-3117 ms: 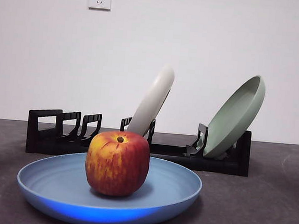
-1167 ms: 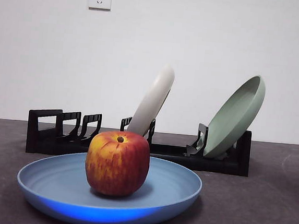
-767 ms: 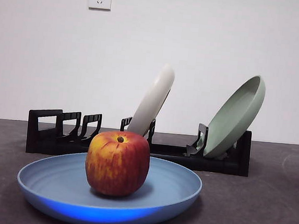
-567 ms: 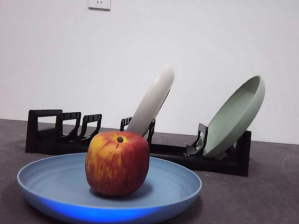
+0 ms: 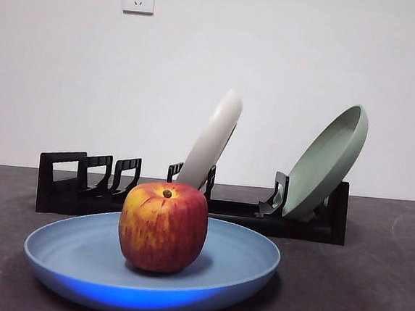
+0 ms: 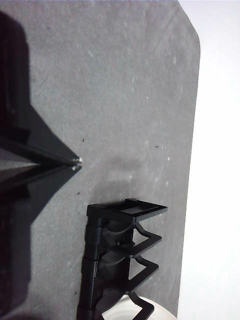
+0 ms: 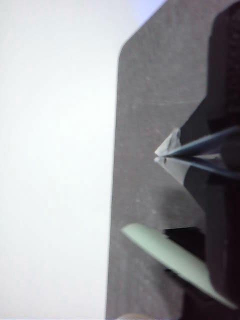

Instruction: Take the blue plate from the plate rack,put the plate on the table,take the apple from the table,put the apple in the plate

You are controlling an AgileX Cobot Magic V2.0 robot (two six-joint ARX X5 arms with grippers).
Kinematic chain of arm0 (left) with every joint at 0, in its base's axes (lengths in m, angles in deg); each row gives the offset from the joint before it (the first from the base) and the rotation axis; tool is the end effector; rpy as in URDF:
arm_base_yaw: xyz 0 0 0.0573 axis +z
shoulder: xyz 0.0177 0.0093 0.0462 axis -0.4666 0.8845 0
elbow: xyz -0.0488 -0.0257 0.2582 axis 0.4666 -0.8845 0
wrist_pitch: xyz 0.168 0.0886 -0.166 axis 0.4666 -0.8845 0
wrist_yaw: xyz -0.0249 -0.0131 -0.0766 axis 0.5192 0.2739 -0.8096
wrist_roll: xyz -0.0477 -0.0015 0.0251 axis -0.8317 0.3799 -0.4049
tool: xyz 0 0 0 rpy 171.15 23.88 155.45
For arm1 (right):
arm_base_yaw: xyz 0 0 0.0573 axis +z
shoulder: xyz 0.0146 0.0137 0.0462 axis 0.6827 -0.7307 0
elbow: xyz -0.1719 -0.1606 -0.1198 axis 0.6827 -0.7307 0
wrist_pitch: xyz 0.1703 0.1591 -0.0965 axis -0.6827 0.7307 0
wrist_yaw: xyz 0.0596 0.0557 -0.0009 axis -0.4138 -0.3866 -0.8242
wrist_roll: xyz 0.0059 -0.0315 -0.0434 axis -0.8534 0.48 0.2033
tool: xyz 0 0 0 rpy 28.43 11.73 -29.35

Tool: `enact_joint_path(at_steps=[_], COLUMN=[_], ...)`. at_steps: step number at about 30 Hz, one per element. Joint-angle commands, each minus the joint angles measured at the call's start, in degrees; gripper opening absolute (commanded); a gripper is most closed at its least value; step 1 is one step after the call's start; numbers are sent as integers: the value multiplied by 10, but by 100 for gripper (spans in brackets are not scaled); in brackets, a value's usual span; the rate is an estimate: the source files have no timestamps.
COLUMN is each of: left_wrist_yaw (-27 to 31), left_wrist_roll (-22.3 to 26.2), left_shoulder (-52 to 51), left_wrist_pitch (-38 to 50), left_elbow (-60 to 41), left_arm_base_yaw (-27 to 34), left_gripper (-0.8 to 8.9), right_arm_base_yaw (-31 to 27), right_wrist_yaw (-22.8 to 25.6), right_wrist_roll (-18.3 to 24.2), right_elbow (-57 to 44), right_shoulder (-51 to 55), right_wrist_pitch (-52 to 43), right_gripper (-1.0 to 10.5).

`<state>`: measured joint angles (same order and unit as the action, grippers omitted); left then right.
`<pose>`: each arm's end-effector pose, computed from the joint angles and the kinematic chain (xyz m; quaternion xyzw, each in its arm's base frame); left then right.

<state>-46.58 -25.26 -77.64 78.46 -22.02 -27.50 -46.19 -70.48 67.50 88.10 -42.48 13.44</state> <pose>0.0954 0.0004 0.1512 -0.0561 0.0868 0.0060 0.9946 0.0941 -0.0043 0.2691 -0.0550 0.0209 -0.0129 0.9982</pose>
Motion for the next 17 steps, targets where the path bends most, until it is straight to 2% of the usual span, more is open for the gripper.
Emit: enact_joint_path(at_steps=[1, 7, 10, 17], left_wrist_yaw=[0, 0, 0, 0], left_wrist_roll=[6, 6, 6, 6], left_shoulder=[0, 0, 0, 0], left_wrist_pitch=[3, 3, 3, 3], left_elbow=[-8, -8, -8, -8], left_arm_base_yaw=[2, 2, 2, 2], left_gripper=[-3, -3, -3, -3], right_arm_base_yaw=[-2, -1, -1, -1], right_wrist_yaw=[-1, -2, -18, -22], right_wrist_roll=[-29, -71, -73, -74], right_elbow=[-79, -179, -199, -230], right_shoulder=[32, 86, 101, 130], right_wrist_pitch=[-23, -47, -48, -48], right_gripper=[1, 1, 1, 1])
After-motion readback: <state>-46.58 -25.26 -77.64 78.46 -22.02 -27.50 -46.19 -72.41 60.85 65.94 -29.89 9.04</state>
